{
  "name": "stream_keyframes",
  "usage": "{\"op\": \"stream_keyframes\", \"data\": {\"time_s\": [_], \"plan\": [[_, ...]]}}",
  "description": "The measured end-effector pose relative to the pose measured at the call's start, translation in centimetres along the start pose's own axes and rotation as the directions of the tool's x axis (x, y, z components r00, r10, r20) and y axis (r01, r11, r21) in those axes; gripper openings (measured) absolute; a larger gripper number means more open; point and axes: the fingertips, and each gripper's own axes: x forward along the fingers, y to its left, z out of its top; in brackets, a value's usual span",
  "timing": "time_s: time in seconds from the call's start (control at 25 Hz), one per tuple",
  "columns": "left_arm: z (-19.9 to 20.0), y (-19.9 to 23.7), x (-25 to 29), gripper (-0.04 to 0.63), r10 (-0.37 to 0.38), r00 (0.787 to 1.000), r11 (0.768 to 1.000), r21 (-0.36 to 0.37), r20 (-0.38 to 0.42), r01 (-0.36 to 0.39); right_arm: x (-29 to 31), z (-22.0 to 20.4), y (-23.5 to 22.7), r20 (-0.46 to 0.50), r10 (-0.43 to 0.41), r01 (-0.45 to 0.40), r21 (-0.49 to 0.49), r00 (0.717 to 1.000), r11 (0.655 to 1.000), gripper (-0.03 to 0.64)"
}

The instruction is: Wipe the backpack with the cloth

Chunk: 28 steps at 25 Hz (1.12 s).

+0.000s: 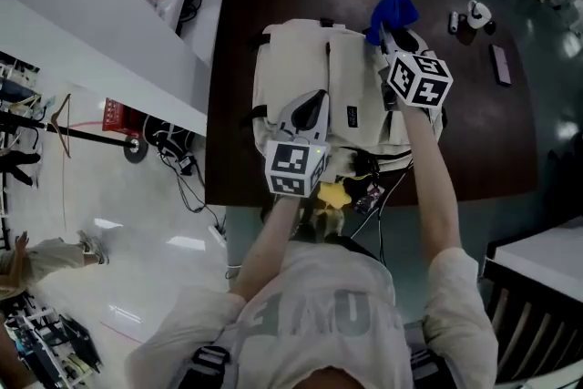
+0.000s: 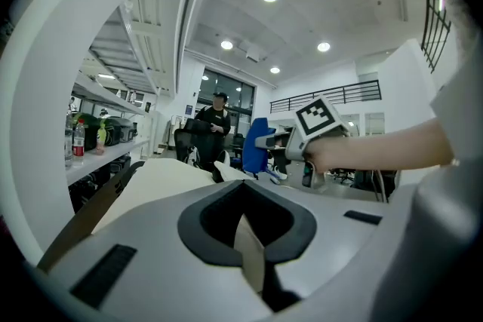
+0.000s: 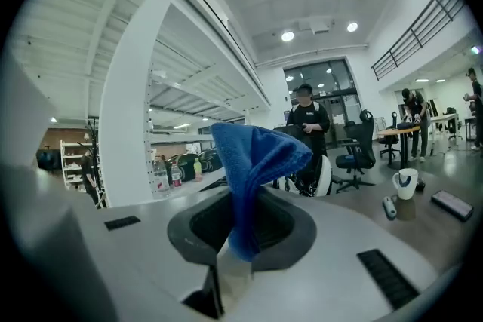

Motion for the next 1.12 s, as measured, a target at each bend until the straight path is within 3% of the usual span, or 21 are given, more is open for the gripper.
{"op": "stream_keyframes", "data": {"time_s": [0.4,0.88,1.12], "plan": [[-0.1,0.4,0.0,0.002,-0.002,1.000,0.999,-0.034,0.004,0.002,0.9,-4.5,-0.8,-0.091,-0.005,0.009,0.046,0.996,0.999,0.044],[-0.3,0.7,0.1,0.002,0.004,1.000,0.999,-0.040,-0.005,-0.004,-6.7,-8.3,1.9,-0.135,0.012,-0.005,0.049,0.991,0.999,0.044],[-0.2,1.0,0.0,0.002,0.011,1.000,0.998,-0.064,0.003,-0.010,-12.5,-11.4,3.5,-0.158,-0.002,0.021,0.119,0.988,0.993,0.044]]}}
